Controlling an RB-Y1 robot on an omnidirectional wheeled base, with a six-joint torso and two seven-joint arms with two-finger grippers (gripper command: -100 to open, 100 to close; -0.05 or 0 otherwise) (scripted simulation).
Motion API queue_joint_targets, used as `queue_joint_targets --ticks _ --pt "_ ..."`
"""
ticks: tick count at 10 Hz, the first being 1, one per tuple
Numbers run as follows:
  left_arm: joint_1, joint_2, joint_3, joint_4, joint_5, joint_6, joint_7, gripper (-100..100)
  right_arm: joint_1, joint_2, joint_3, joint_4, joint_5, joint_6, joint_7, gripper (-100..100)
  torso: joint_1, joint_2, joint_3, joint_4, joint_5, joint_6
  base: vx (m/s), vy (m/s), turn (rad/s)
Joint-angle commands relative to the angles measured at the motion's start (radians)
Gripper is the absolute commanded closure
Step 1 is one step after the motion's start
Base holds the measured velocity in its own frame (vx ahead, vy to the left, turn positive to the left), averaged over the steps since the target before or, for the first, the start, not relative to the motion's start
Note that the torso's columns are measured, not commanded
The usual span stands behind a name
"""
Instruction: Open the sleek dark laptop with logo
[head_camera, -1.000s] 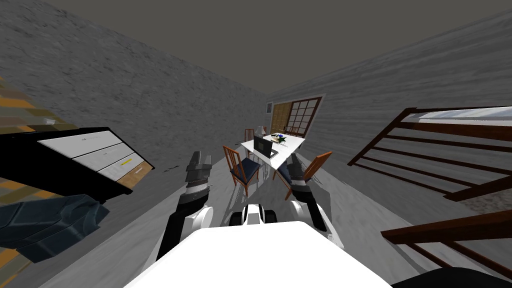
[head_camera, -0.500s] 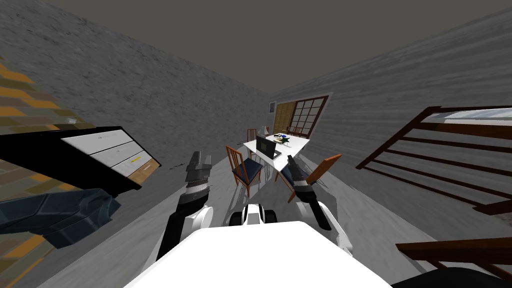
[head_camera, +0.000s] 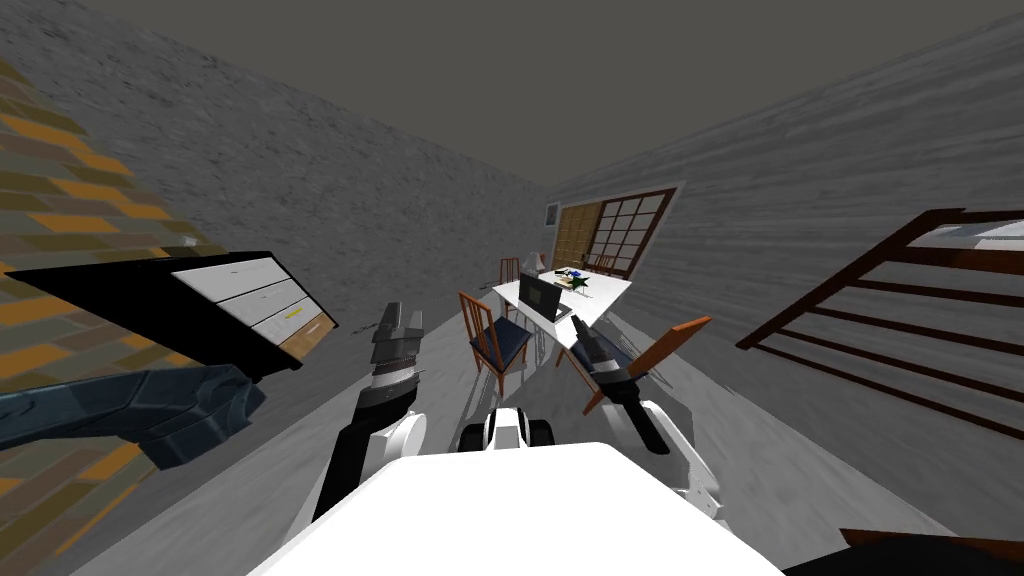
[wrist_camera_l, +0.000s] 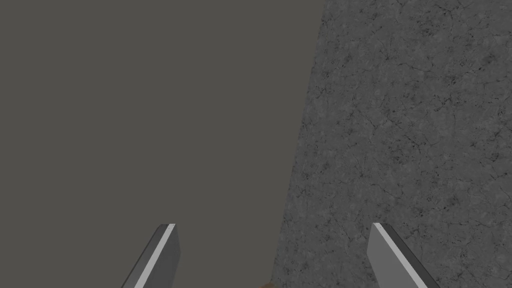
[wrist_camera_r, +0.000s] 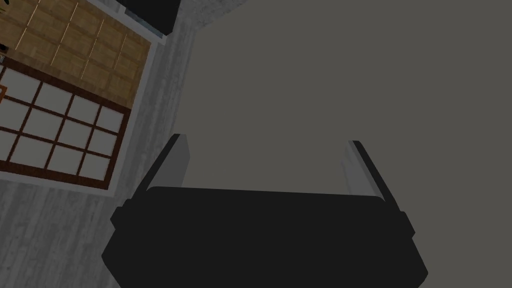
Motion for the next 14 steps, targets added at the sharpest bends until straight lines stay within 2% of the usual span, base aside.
queue_joint_targets --ticks 1,9,14 --pt "0.000 0.000 0.000 0.000 0.000 0.000 0.000 0 -0.004 -0.058 -0.028 0.028 0.053 0.016 0.042 -100 -0.001 0.000 0.000 0.000 0.000 0.000 0.042 0.018 0.084" --pt "0.000 0.000 0.000 0.000 0.000 0.000 0.000 0 -0.017 -0.229 -0.096 0.112 0.190 0.051 0.148 -100 0.000 0.000 0.000 0.000 0.000 0.000 0.037 0.023 0.069" --pt "0.000 0.000 0.000 0.000 0.000 0.000 0.000 0 -0.025 -0.359 -0.142 0.165 0.281 0.074 0.219 -100 0.000 0.000 0.000 0.000 0.000 0.000 0.040 0.018 0.078"
